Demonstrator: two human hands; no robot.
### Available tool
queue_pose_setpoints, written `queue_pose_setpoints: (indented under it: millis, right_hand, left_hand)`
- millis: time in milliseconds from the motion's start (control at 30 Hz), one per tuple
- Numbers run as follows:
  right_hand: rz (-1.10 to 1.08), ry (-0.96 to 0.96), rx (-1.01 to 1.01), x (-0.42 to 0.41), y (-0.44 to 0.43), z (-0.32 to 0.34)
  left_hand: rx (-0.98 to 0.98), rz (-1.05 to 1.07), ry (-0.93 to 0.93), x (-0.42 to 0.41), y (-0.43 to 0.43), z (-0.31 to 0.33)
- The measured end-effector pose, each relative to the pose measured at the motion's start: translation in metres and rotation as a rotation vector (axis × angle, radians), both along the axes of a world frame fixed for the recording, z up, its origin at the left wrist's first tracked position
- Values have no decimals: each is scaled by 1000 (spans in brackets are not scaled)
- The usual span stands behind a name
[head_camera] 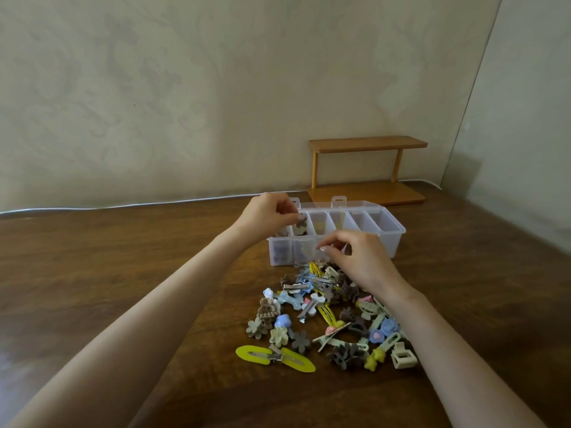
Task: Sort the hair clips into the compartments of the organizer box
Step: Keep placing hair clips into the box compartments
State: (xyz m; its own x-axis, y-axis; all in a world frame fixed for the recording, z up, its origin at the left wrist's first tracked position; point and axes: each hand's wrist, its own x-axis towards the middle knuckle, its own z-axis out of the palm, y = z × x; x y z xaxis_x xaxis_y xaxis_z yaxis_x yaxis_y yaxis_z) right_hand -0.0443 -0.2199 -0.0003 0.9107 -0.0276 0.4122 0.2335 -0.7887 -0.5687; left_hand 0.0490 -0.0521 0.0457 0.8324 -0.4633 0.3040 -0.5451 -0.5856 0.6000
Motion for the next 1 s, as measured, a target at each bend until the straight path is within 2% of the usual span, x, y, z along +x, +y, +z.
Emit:
queue_pose_setpoints:
  millis: [133, 500, 667, 767, 867, 1000]
  right_hand:
    - [14, 6, -38, 1, 2, -3]
    - [92, -7, -53, -3, 13, -1]
    - [346, 97, -188, -12, 37, -2]
    - [438, 88, -294, -15, 52, -8]
    - [467, 61, -427, -13, 58, -16]
    - [417, 36, -418, -10, 55, -17]
  left_hand:
    - [103, 31, -34, 14, -15, -5]
    - [51, 68, -150, -15, 36, -14]
    - [75, 45, -114, -30, 55, -21]
    - [65, 45, -94, -32, 57, -25]
    - [70, 28, -83, -34, 56, -25]
    - [57, 6, -57, -35, 54, -23]
